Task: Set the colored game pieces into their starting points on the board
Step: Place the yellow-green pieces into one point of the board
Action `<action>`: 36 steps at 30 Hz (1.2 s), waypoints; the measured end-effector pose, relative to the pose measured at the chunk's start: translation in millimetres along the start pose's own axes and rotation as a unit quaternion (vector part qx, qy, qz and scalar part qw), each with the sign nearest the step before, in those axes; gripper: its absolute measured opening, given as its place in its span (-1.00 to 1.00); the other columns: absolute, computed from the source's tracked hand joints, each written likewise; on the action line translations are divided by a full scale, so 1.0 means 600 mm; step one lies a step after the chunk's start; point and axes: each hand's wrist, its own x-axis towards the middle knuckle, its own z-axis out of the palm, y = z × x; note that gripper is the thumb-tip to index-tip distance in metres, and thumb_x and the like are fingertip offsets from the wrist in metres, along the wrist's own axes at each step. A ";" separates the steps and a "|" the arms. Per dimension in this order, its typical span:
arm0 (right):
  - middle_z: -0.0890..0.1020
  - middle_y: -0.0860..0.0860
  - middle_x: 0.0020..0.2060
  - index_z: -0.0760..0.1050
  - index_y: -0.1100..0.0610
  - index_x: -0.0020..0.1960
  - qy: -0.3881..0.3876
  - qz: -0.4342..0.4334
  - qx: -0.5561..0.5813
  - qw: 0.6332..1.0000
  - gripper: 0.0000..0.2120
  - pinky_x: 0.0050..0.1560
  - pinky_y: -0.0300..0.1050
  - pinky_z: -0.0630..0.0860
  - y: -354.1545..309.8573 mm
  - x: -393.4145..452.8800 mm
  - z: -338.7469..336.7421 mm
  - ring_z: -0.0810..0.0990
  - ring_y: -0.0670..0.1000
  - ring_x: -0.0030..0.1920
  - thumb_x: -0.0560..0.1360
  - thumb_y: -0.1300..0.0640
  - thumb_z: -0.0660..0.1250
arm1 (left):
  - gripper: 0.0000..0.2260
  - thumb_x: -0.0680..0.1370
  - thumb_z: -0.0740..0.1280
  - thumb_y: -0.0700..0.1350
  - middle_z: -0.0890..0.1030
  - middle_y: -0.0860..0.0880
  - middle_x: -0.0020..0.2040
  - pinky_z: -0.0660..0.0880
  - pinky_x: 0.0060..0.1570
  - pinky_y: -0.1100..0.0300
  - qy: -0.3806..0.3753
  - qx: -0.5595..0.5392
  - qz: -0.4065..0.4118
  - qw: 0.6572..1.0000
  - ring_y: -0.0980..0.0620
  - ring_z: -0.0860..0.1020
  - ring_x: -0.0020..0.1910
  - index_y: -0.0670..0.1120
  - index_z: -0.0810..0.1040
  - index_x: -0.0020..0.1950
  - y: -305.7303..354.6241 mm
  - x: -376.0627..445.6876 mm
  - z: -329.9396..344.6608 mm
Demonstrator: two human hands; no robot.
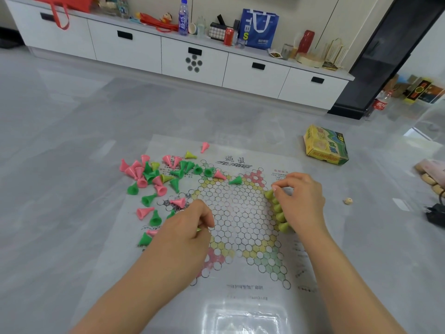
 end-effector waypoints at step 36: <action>0.67 -0.01 -0.33 0.60 0.12 -0.10 -0.242 -0.038 0.438 0.865 -0.86 -0.26 -0.31 0.53 -0.144 -0.136 -0.032 0.60 -0.13 -0.32 0.46 0.31 0.31 | -0.27 0.56 0.16 -0.29 0.33 0.29 0.27 0.32 0.37 0.10 0.006 -0.166 0.051 0.985 0.25 0.34 0.33 0.59 -0.04 0.12 0.027 -0.002 -0.005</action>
